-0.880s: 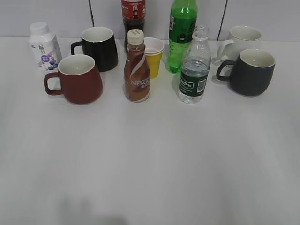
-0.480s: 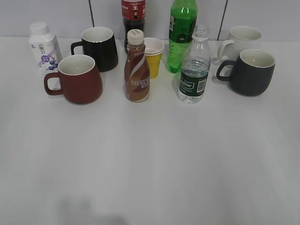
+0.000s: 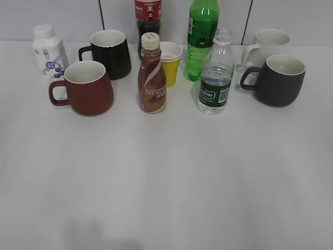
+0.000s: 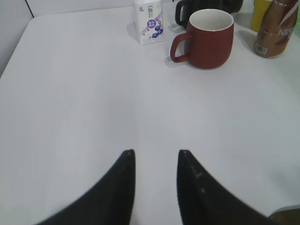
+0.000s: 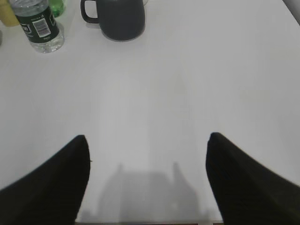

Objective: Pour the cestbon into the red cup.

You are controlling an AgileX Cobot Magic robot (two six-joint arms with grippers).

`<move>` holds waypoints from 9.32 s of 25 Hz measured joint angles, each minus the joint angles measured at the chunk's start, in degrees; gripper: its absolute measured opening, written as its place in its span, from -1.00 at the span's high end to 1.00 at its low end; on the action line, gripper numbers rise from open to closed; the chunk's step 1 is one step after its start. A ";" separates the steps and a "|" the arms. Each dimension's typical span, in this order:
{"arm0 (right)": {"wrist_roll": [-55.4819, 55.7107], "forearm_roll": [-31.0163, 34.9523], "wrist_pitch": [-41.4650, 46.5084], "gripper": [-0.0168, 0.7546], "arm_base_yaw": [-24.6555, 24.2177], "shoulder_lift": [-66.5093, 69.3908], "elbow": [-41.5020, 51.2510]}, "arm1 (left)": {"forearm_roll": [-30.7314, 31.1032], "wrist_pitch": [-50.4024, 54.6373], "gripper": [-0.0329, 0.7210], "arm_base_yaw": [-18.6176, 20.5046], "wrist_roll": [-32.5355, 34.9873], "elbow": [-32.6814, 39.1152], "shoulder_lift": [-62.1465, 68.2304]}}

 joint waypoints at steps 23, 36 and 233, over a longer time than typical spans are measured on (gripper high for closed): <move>0.00 0.34 0.00 -0.54 0.00 0.00 0.00 | -0.54 -4.95 0.29 0.00 0.00 -0.60 0.65; -11.25 10.99 -0.91 -0.54 0.00 0.00 -0.06 | -6.53 -36.34 0.29 -0.06 0.00 0.16 28.91; -6.84 3.47 -111.06 -0.23 22.06 116.98 -18.23 | 11.58 -87.88 0.78 -27.37 0.85 6.77 76.05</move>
